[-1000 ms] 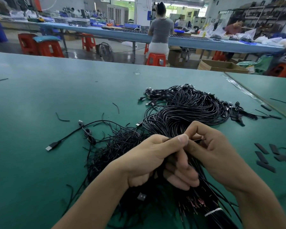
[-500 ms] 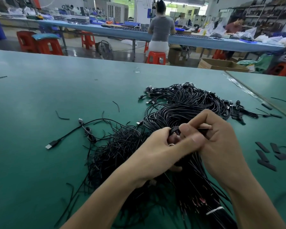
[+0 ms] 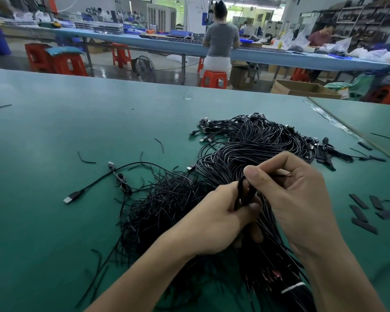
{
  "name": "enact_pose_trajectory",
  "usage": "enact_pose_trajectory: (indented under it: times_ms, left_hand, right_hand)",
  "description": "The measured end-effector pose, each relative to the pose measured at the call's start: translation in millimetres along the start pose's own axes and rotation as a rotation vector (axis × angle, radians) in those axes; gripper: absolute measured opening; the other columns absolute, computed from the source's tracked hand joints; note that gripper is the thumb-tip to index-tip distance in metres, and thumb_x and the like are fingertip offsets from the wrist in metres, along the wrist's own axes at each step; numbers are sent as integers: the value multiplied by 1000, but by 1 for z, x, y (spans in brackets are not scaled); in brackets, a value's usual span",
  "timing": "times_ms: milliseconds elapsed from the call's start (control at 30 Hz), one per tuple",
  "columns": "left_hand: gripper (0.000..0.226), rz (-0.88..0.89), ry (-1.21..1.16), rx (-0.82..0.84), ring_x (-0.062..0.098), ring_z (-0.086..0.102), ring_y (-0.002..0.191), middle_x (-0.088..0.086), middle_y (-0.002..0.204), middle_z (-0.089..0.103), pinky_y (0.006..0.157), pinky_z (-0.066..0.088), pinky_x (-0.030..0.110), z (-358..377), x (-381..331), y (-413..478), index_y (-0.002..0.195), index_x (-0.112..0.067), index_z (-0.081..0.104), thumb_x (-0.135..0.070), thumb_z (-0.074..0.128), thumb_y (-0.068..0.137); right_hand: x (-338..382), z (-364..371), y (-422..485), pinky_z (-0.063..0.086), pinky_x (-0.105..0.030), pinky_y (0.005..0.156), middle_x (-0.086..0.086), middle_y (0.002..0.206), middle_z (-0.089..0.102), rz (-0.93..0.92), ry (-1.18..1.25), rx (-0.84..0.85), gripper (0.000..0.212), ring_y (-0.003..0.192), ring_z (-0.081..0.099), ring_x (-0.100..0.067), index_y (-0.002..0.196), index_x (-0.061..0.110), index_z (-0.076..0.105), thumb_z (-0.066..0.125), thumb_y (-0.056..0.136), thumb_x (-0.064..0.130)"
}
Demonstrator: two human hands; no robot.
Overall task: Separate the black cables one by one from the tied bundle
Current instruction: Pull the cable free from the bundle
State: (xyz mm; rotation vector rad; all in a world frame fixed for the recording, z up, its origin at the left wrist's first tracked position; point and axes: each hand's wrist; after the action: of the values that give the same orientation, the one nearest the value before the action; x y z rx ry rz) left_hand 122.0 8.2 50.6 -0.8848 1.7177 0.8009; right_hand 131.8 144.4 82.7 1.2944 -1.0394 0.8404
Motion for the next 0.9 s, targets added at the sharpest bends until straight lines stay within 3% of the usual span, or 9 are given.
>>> enact_pose_trajectory:
  times_ms: [67,167,200,300,400,533,667,900]
  left_hand:
    - [19,3,-43,-20,9,44,42,-8,55,56,43,36,20,-3,2,0,90,-21,59,-18,48,104]
    - [39,1,-109,-108,2,34,42,-14,48,40,40,27,14,-14,4,2,70,-26,63,-16,48,104]
    - [44,-17,-158,-155,2,32,39,-14,46,39,37,25,13,-20,4,3,64,-27,62,-19,48,104]
    - [53,-88,-416,-349,8,19,35,-10,45,31,33,18,12,-46,3,2,49,-28,50,-49,50,98]
    - [56,-132,-560,-499,9,11,38,-10,47,22,35,16,11,-61,4,-2,52,-27,30,-70,50,81]
    - [64,-138,-541,-551,8,11,37,-11,46,21,35,15,12,-60,4,-3,51,-27,28,-78,42,86]
    - [61,-109,-476,-578,9,13,37,-11,45,21,36,16,12,-58,-1,-3,46,-28,28,-80,42,74]
    - [60,-176,-531,-496,8,11,40,-11,49,22,34,14,13,-57,-2,-4,54,-27,30,-77,41,87]
  right_hand:
    - [-2,2,0,51,-24,49,-8,62,66,-7,-12,-18,20,54,59,-13,70,13,61,75,84,10]
    - [-6,6,-1,49,-19,50,-2,70,70,-19,-65,-42,7,55,55,-9,82,20,68,71,89,19]
    - [-8,7,0,47,-17,52,1,78,72,9,-85,-42,4,58,57,-6,92,26,69,67,91,29]
    - [-19,8,-1,45,-20,58,8,84,73,125,-256,-5,23,61,62,-2,112,38,59,53,95,52]
    - [-34,13,-7,52,-19,66,12,80,68,133,-698,181,15,69,64,-1,108,31,65,59,96,38]
    - [-43,29,-19,49,-27,74,13,97,66,94,-1076,312,20,92,59,-9,108,32,68,56,96,43]
    - [-46,45,-31,45,-31,86,9,104,57,-27,-1164,370,31,104,50,-15,108,32,65,47,97,54]
    - [-49,57,-39,43,-28,88,5,103,52,9,-1193,356,22,100,49,-16,102,28,59,45,100,45]
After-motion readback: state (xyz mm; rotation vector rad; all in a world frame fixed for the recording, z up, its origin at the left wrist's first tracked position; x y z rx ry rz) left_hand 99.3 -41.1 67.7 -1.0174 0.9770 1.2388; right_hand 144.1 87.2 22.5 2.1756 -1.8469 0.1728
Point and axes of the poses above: each hand's wrist, its own y-axis towards the middle knuckle, its own z-axis out of the palm, x = y × z
